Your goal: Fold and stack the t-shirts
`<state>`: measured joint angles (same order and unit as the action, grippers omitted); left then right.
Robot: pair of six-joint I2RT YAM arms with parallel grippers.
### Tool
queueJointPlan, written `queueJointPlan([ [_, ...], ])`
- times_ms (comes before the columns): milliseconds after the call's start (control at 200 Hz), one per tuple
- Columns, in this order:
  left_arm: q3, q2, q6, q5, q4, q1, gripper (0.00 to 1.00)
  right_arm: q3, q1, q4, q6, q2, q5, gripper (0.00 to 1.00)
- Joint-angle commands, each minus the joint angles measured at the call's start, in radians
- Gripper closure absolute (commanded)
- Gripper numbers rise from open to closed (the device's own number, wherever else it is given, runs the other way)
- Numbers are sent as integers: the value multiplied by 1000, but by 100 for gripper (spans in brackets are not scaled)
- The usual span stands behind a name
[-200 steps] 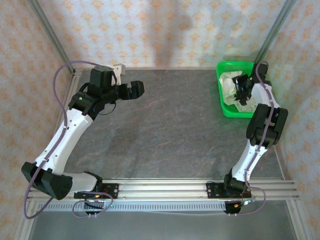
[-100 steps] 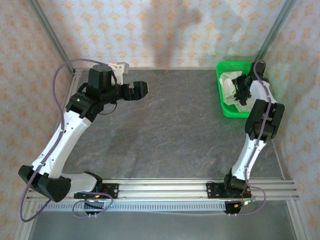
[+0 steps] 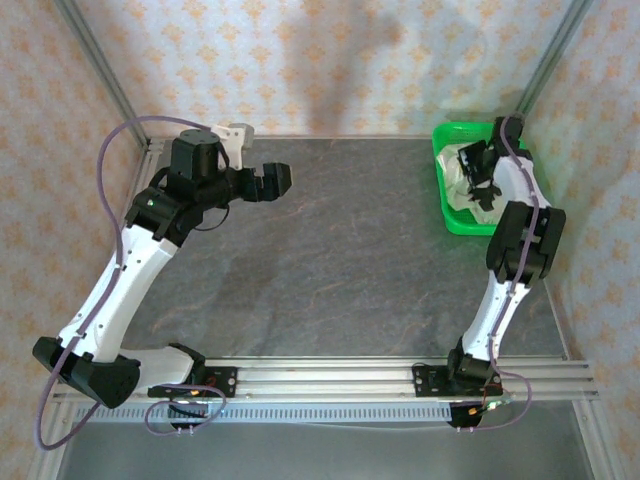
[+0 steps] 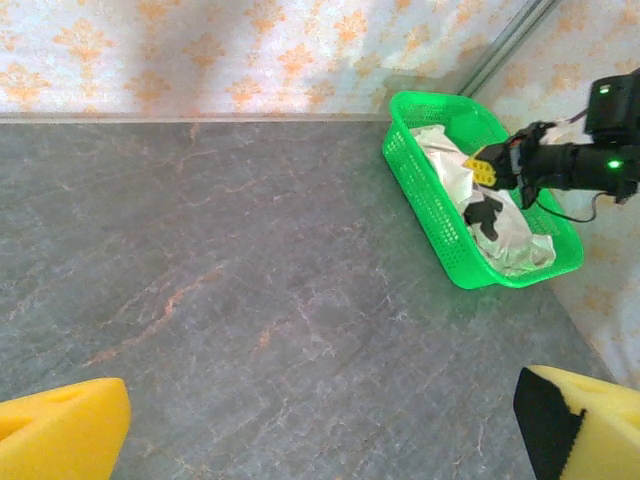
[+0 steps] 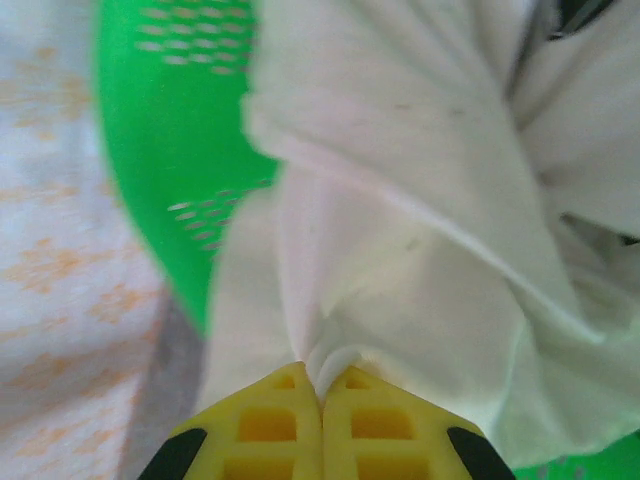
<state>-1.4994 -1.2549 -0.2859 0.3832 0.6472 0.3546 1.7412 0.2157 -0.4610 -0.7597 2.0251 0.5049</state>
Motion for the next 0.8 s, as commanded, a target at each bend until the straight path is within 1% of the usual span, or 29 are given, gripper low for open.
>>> queueJointPlan([
  [0,-51,-16,24,-49,1,6,0,86,-24,94,-47,-153,47,100],
  [170,-112,-70,27,-62,-37,5,0,208,-50,153,-101,-207,107,100],
  [265,-166,-105,34,-68,-58,6,0,319,-75,176,-129,-208,142,100],
  [345,-223,-136,45,-72,-69,4,0,482,-107,144,-125,-179,169,100],
  [435,-288,-168,53,-79,-89,1,0,757,-144,75,-134,-98,207,100],
  [450,-298,-172,53,-79,-94,0,0,828,-151,66,-143,-74,213,100],
  [495,-325,-186,49,-85,-109,-5,0,964,-163,63,-183,-23,228,100],
  [540,-357,-199,42,-87,-120,-11,0,1049,-167,107,-248,14,234,100],
  [610,-405,-220,38,-90,-122,-18,0,1054,-167,240,-355,11,219,100],
  [651,-427,-229,40,-94,-120,-22,0,1052,-168,295,-399,5,201,100],
  [796,-492,-230,66,-131,-83,-46,0,1053,-187,471,-552,0,194,100],
])
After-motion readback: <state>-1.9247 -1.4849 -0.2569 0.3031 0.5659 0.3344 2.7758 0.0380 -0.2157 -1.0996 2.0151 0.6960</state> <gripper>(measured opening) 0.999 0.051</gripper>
